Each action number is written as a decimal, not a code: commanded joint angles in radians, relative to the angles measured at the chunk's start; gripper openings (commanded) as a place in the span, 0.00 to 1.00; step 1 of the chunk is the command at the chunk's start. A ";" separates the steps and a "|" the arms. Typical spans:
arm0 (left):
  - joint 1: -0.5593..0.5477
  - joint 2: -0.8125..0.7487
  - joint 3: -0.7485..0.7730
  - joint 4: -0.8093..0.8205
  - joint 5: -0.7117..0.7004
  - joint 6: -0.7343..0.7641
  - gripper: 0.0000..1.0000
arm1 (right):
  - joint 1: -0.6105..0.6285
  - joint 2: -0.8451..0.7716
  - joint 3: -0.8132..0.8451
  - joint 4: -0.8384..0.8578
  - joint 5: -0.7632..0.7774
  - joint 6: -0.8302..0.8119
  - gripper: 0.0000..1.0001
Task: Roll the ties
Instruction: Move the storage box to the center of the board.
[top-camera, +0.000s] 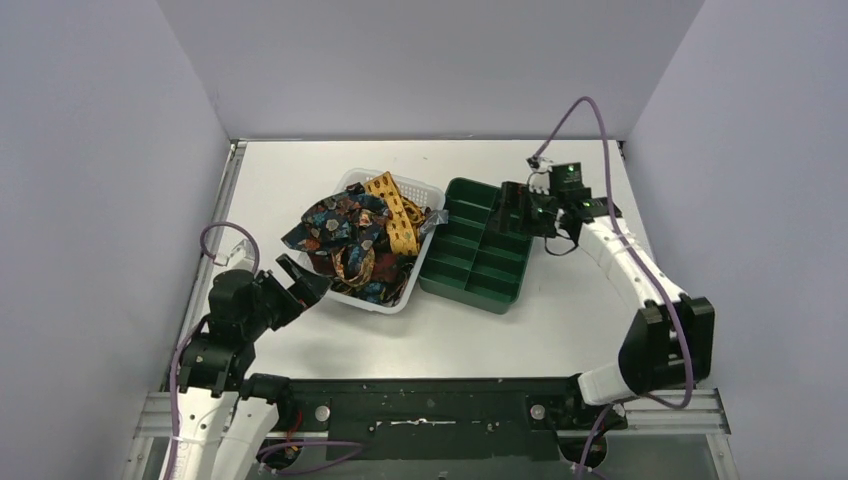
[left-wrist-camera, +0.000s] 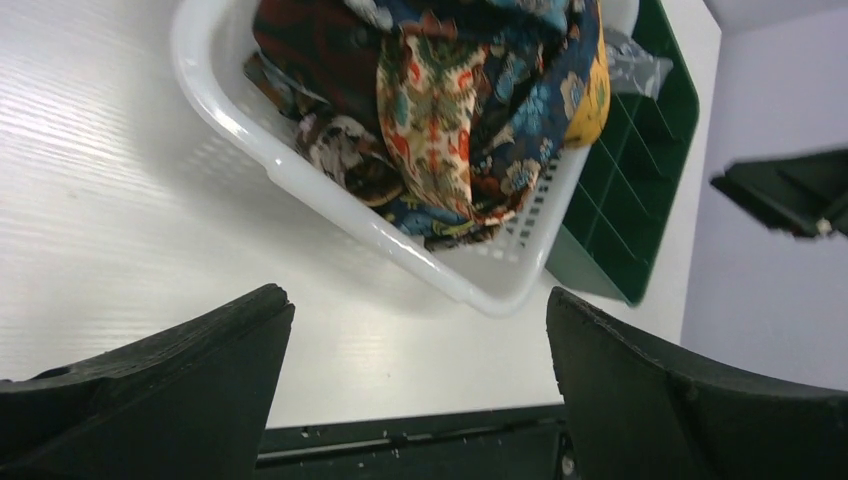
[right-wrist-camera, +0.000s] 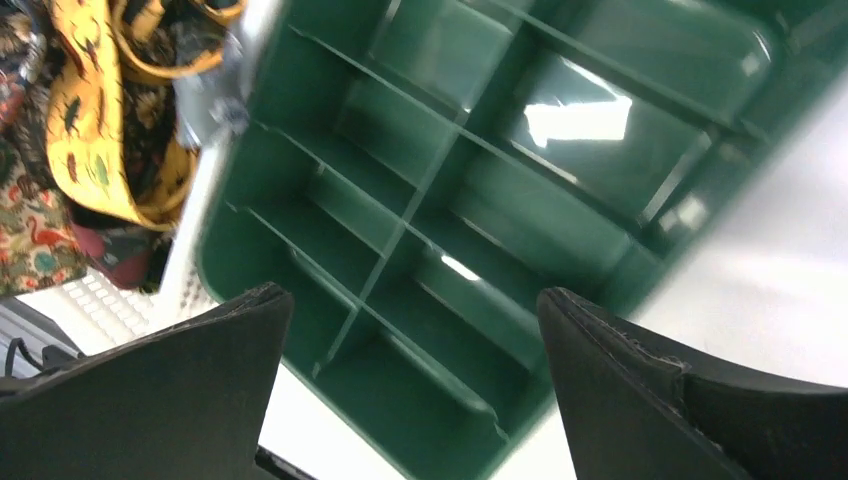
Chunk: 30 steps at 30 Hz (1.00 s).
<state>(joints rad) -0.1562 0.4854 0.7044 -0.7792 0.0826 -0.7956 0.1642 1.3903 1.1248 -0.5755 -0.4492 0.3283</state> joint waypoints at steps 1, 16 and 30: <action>0.001 -0.052 -0.034 0.006 0.187 -0.030 0.97 | 0.099 0.171 0.183 0.083 0.067 -0.044 1.00; 0.000 0.050 -0.167 0.156 0.312 0.006 0.97 | -0.007 0.577 0.438 0.079 0.328 -0.056 1.00; -0.010 0.118 -0.205 0.291 0.315 -0.001 0.97 | -0.282 0.334 0.229 0.072 0.488 0.101 1.00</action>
<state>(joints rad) -0.1616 0.5968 0.4881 -0.5663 0.3973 -0.8120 -0.1295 1.8687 1.3834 -0.4808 -0.0479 0.4034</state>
